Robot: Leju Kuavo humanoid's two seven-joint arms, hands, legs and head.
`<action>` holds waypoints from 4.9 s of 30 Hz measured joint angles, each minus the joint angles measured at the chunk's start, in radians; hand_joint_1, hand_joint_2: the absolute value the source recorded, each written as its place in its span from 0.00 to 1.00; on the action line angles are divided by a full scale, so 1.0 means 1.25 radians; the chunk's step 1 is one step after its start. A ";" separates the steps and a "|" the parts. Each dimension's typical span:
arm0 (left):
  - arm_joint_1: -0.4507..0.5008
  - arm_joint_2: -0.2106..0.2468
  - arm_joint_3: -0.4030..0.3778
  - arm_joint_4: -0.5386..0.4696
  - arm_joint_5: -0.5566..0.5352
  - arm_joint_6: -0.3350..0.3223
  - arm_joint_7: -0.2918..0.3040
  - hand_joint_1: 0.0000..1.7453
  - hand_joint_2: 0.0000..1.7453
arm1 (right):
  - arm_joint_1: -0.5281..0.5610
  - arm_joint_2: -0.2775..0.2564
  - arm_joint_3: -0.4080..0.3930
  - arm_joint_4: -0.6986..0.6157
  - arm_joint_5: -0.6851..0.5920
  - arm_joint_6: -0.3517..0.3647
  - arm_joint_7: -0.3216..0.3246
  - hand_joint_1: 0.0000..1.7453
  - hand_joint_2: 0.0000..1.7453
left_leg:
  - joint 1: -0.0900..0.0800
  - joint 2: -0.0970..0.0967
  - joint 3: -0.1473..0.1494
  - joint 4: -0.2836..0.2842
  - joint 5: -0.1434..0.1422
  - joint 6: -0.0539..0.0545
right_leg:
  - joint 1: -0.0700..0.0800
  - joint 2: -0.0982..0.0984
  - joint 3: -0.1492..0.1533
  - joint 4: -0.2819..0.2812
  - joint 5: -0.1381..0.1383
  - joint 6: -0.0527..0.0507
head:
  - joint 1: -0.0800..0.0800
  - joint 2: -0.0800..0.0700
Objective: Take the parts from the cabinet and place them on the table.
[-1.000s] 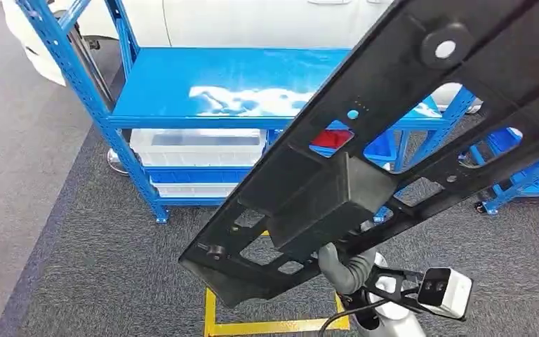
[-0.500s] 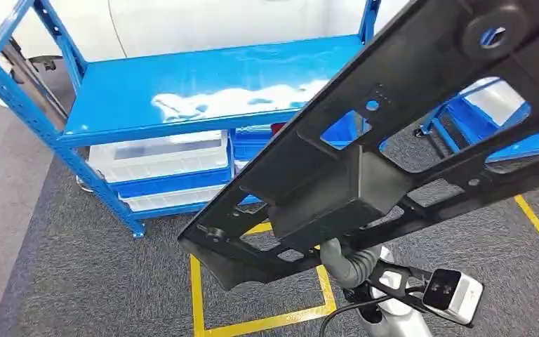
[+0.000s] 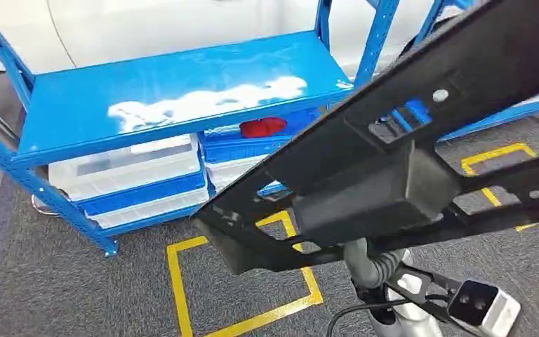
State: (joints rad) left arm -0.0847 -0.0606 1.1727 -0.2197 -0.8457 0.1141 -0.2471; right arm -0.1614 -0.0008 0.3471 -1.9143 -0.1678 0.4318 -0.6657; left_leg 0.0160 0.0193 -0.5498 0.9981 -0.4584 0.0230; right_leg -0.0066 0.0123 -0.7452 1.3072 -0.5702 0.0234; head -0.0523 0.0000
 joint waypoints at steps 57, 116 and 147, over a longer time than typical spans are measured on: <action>-0.008 0.002 -0.018 0.001 -0.078 -0.019 0.018 0.00 0.00 | 0.069 0.007 -0.016 -0.119 0.074 -0.067 0.000 1.00 1.00 | 0.007 -0.037 0.003 0.006 -0.005 -0.011 | -0.001 0.091 0.103 -0.222 0.111 -0.011 | 0.000 0.000; -0.006 0.041 0.020 -0.001 -0.043 0.011 -0.017 0.00 0.00 | 0.031 0.089 -0.064 -0.077 0.014 0.031 0.000 1.00 1.00 | -0.001 -0.064 -0.007 0.013 -0.004 -0.028 | 0.000 0.100 0.119 -0.236 0.105 -0.018 | 0.000 0.000; -0.009 0.006 -0.027 0.000 -0.109 -0.033 -0.013 0.00 0.00 | 0.023 0.068 0.033 -0.016 0.093 -0.038 0.008 1.00 1.00 | 0.003 -0.059 -0.009 0.020 -0.012 -0.031 | -0.001 0.096 0.120 -0.231 0.094 -0.013 | 0.000 0.000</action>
State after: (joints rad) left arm -0.0961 -0.0534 1.1395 -0.2193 -0.9815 0.0729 -0.2629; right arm -0.1330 0.0839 0.3880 -1.9337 -0.0515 0.3842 -0.6561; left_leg 0.0201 -0.0540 -0.5616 1.0229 -0.4739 -0.0160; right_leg -0.0077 0.1327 -0.5957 1.0180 -0.4524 0.0077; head -0.0523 0.0000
